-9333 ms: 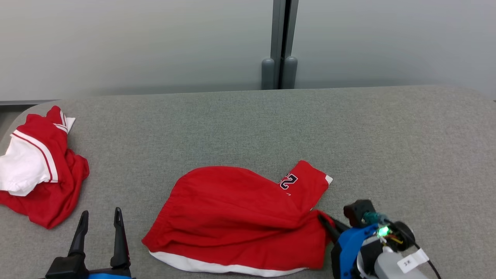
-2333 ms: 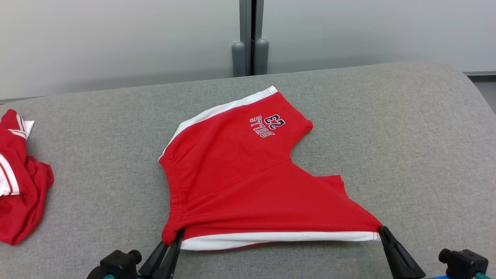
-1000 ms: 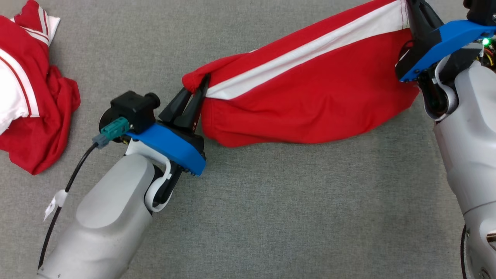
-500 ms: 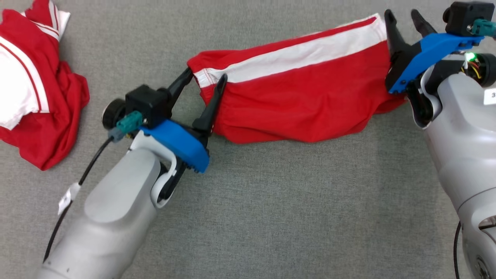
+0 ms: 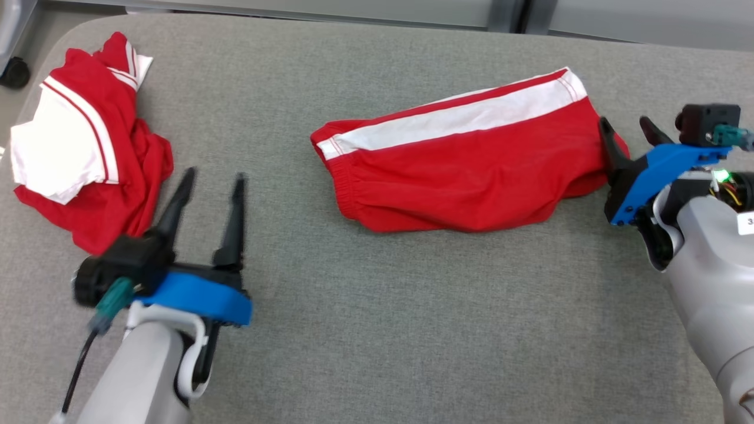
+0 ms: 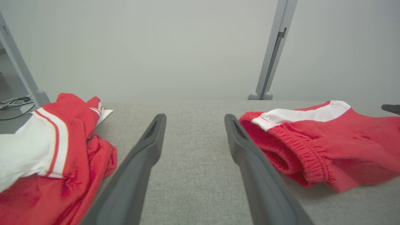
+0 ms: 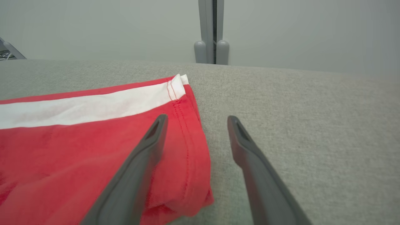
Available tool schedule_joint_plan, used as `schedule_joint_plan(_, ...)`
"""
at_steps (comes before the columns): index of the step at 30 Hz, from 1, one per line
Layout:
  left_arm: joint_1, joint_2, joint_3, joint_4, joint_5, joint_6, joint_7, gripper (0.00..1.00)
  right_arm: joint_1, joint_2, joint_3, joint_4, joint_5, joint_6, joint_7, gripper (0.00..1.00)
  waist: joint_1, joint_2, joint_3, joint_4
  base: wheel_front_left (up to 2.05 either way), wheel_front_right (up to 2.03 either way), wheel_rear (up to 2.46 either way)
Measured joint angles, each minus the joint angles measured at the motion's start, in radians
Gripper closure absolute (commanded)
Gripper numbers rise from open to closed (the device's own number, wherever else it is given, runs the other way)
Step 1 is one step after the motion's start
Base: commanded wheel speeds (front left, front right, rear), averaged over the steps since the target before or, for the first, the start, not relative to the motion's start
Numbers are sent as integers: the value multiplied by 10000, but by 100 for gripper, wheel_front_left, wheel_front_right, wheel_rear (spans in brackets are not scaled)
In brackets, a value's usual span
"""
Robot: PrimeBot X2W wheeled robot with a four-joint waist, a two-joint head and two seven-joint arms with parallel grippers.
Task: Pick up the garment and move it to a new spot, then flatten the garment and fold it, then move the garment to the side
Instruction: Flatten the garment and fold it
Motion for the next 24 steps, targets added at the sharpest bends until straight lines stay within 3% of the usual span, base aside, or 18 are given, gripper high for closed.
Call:
schedule_joint_plan(4, 1200, -420, 1409, -1024, 918, 238, 0, 0, 169, -173, 56, 77, 274, -2, 12, 0, 2, 0, -28, 193, 0, 0, 0)
schedule_joint_plan(9, 2172, -1319, 2773, -2180, 2090, 190, -4, 0, 285, -299, 115, 224, 376, -2, 59, 0, 3, 0, -2, 385, 0, 0, 0)
schedule_joint_plan(13, 2657, -1889, 3375, -2556, 2688, 0, -2, 0, 302, -320, 157, 362, 380, 0, 186, 0, 2, 0, 29, 494, 0, 0, 0)
schedule_joint_plan(20, 2795, -2203, 3522, -2397, 3195, -355, -2, 0, 448, -357, 75, 481, 382, -2, 646, 0, 2, 0, 29, 611, 0, 0, 0)
schedule_joint_plan(21, 2795, -2213, 3521, -2376, 3244, -399, -2, 0, 459, -345, 65, 485, 391, -2, 763, 18, 2, 0, 18, 618, 0, 0, 0)
schedule_joint_plan(22, 2795, -2213, 3522, -2349, 3262, -420, -2, 0, 458, -311, 54, 485, 435, -2, 899, 62, 2, -1, 6, 618, 0, 0, 0)
schedule_joint_plan(23, 2795, -2215, 3521, -2330, 3308, -426, -2, 0, 469, -268, 35, 485, 489, -2, 991, 88, 2, -1, -7, 615, 0, 0, 0)
schedule_joint_plan(24, 2795, -2220, 3517, -2311, 3329, -439, -2, 0, 490, -234, 13, 485, 546, -2, 1039, 100, 2, 0, -20, 609, 0, 0, 0)
